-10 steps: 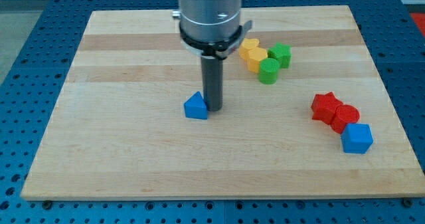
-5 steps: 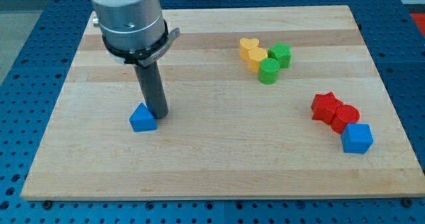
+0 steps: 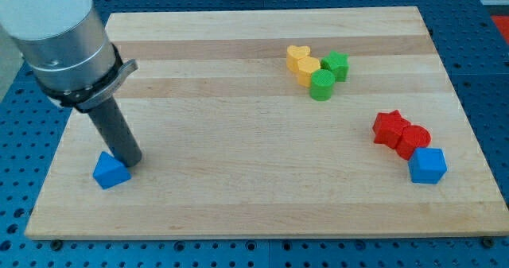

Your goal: Slide the red circle closer to the blue triangle

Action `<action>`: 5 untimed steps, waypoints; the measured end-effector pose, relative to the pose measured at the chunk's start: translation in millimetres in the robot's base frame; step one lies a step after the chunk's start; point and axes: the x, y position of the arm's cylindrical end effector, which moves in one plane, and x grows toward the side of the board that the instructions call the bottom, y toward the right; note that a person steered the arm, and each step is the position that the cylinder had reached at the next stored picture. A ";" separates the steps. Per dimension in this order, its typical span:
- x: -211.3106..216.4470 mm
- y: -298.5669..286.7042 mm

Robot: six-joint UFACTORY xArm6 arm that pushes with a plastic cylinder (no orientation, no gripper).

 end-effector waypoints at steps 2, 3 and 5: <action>24.6 -16.5; 19.8 12.7; 29.2 188.4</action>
